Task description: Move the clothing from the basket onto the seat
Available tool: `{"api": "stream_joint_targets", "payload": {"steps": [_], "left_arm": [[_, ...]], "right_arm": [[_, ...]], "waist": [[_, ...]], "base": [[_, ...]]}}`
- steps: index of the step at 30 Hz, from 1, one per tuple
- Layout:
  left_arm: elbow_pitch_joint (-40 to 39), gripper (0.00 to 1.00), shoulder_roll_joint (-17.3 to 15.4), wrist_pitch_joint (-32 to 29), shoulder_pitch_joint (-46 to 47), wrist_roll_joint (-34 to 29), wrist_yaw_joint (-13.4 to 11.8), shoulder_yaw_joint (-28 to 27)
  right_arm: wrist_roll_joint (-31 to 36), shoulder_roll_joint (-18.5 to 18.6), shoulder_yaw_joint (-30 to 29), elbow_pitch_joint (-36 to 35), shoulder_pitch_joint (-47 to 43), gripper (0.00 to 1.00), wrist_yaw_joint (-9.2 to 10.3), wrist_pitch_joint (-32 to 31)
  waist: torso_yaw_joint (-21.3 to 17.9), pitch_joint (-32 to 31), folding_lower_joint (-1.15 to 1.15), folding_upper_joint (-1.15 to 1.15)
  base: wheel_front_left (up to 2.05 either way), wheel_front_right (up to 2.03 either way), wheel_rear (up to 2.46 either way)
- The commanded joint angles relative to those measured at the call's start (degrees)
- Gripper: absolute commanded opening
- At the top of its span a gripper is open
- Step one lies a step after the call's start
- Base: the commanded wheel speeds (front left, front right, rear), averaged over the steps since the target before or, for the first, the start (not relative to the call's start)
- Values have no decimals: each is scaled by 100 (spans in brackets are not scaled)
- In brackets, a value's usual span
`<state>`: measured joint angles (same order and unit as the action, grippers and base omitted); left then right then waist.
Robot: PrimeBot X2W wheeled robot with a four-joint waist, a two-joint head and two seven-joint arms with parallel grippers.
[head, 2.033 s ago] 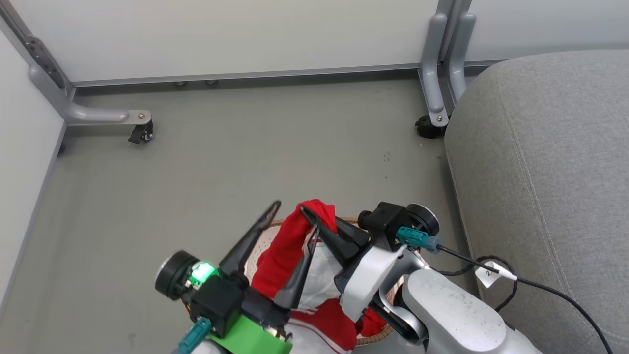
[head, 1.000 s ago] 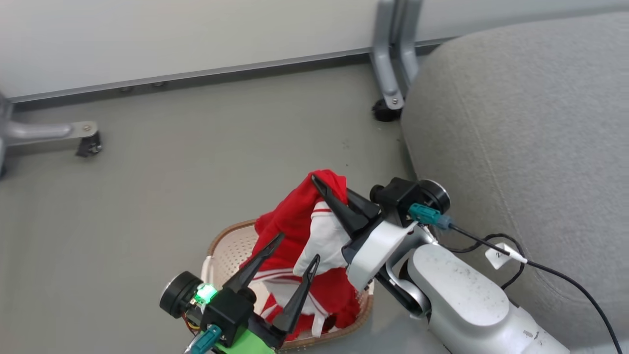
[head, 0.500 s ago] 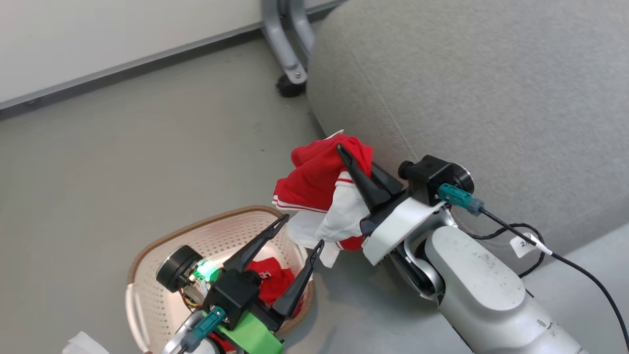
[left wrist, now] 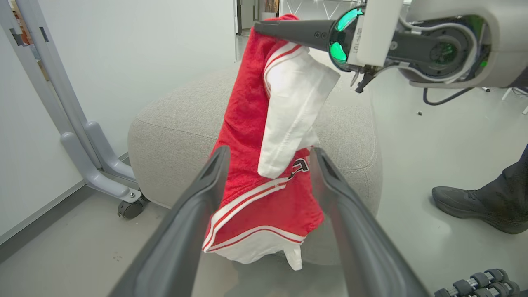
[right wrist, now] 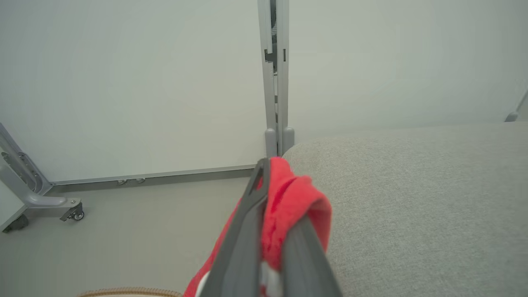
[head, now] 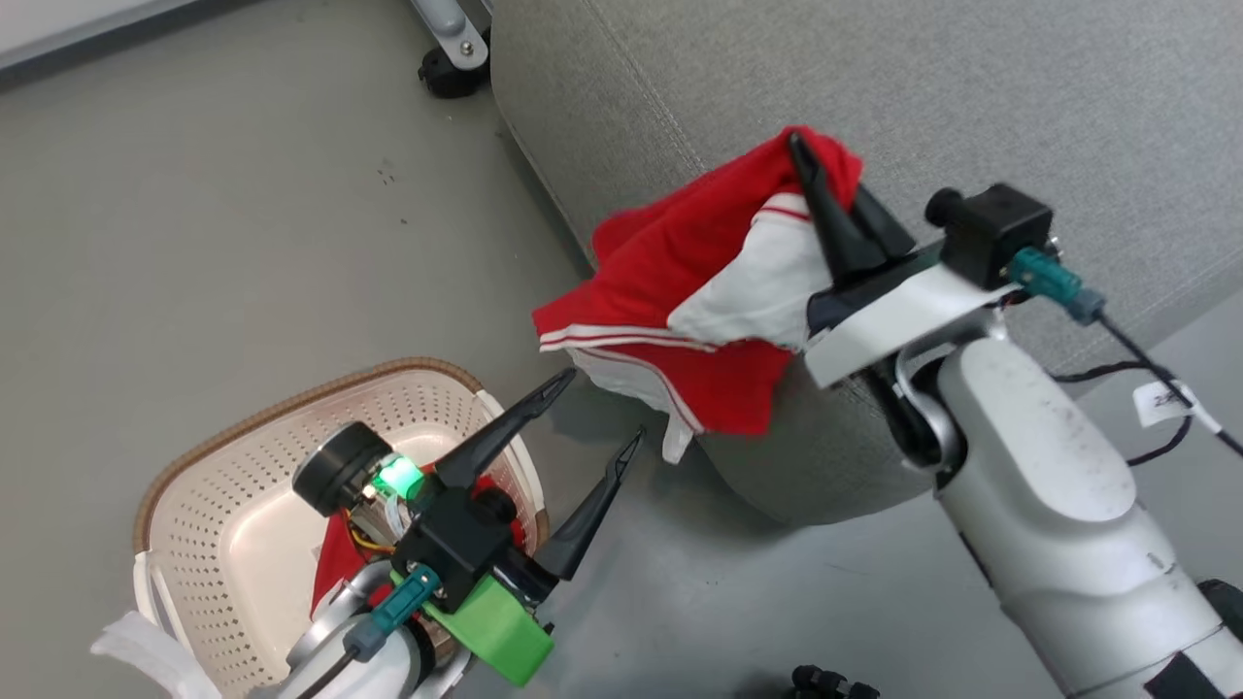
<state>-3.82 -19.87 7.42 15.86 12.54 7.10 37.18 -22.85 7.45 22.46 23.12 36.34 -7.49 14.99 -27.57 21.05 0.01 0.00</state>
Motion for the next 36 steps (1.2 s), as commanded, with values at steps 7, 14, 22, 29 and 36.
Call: {"api": "stream_joint_targets", "payload": {"steps": [7,14,22,29,36], "left_arm": [[-285,100,-211,-68,476,-132,-9,-135],[-458,100,-308,-94,914,-228,19,-47],[-430,100,-256,11,1274,-216,27,151],[-227,100,-183,186,1398,-187,31,244],[7,100,-119,388,1392,-145,-103,201]], "right_arm": [[-67,622,-791,-42,1078,0,0,27],[-237,1346,-1449,111,2130,0,0,23],[-154,1457,-1941,787,2299,0,1,23],[35,1190,-2418,1660,1769,100,0,23],[286,795,-2886,1456,908,100,1,23]], "waist": [[145,721,-1,0],[474,1234,-1,0],[880,1722,-1,0],[1084,1855,-1,0],[1130,1653,-1,0]], "base": [[0,0,0],[0,0,0],[0,0,0],[0,0,0],[0,0,0]]}}
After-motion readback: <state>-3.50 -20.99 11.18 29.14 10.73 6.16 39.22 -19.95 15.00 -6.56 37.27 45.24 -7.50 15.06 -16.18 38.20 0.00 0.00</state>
